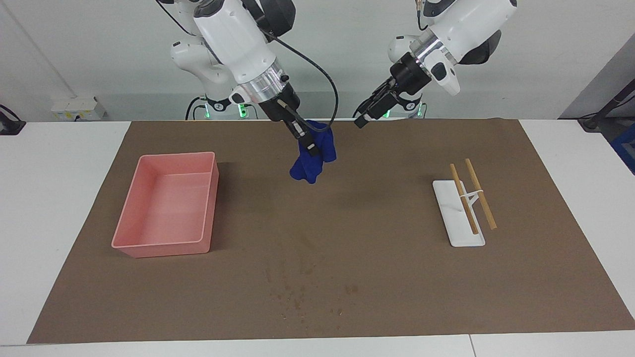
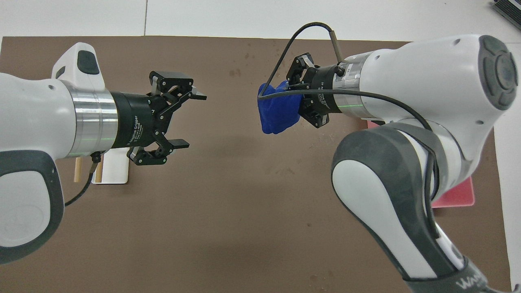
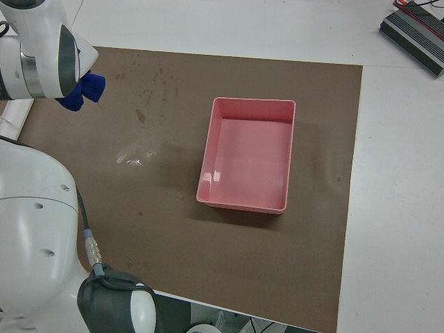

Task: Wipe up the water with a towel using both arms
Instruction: 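Pull the cloth away with the right gripper while the left gripper releases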

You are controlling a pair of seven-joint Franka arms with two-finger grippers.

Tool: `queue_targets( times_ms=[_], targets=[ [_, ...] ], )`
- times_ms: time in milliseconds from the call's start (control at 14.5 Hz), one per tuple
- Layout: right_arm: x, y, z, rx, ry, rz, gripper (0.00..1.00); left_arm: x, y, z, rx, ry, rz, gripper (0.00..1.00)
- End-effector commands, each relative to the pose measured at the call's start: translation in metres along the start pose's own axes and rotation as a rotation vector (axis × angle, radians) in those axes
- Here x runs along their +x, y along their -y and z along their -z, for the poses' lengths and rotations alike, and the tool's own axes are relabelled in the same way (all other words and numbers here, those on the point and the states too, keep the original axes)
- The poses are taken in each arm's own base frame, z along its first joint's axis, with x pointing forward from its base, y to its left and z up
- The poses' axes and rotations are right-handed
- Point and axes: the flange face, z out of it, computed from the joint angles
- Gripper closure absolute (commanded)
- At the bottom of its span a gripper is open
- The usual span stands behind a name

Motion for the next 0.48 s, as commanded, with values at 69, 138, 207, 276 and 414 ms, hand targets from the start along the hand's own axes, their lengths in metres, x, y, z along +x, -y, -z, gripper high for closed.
queue_targets(
  times_ms=[69, 138, 207, 276, 414],
  targets=[
    [0.036, 0.014, -0.065, 0.090, -0.064, 0.129, 1.00, 0.038, 0.009, 0.008, 0.094, -0.178, -0.279, 0.00],
    [0.045, 0.018, -0.080, 0.116, -0.082, 0.155, 1.00, 0.058, 0.016, 0.017, 0.126, -0.193, -0.333, 0.00],
    [0.054, 0.021, -0.096, 0.139, -0.096, 0.187, 1.00, 0.080, 0.024, 0.027, 0.157, -0.199, -0.392, 0.00],
    [0.066, 0.023, -0.116, 0.147, -0.109, 0.217, 1.00, 0.092, 0.029, 0.032, 0.174, -0.196, -0.463, 0.00],
    [0.080, 0.022, -0.146, 0.156, -0.124, 0.259, 1.00, 0.127, 0.047, 0.051, 0.214, -0.192, -0.554, 0.00]
  ],
)
